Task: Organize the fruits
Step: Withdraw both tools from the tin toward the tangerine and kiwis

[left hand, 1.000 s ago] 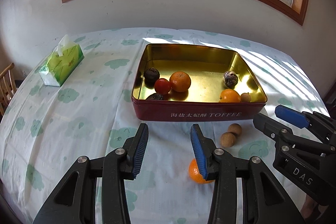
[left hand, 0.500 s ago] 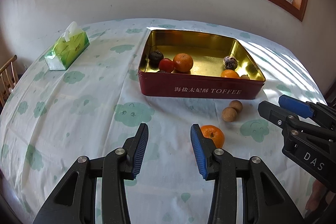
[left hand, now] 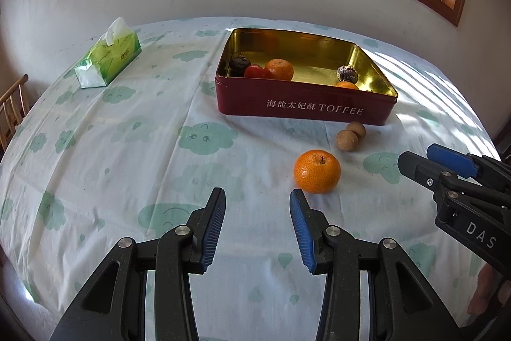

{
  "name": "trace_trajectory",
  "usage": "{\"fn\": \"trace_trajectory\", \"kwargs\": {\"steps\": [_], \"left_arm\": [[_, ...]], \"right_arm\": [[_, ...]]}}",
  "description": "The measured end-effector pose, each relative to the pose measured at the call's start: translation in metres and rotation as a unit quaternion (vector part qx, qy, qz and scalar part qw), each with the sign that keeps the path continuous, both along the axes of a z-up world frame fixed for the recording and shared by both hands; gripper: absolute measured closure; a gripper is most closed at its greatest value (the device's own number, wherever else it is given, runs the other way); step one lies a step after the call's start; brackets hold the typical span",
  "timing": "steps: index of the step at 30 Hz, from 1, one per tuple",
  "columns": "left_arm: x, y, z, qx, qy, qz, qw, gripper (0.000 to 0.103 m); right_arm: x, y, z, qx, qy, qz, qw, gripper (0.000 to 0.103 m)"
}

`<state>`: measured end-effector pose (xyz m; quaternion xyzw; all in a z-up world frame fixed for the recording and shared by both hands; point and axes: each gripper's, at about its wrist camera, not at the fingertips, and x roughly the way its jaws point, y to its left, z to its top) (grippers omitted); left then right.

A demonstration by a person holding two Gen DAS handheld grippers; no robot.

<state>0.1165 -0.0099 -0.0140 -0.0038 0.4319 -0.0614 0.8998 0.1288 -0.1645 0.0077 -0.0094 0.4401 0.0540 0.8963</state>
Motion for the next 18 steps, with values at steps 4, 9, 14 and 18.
{"fn": "trace_trajectory", "kwargs": {"steps": [4,9,14,18], "left_arm": [[-0.007,0.000,-0.005,0.000,0.006,0.000,1.0000,0.060],[-0.014,-0.001,-0.010,0.001,0.012,-0.003,0.9999,0.060],[-0.018,-0.001,-0.017,0.001,0.021,-0.002,0.9998,0.060],[-0.019,0.001,-0.021,0.000,0.026,0.002,0.9997,0.060]], "right_arm": [[-0.007,-0.002,-0.005,0.000,0.006,-0.002,1.000,0.058],[-0.014,-0.001,-0.011,0.000,0.012,-0.001,1.000,0.058],[-0.019,0.001,-0.017,-0.002,0.020,0.005,1.000,0.058],[-0.020,0.002,-0.022,-0.004,0.025,0.008,1.000,0.058]]}}
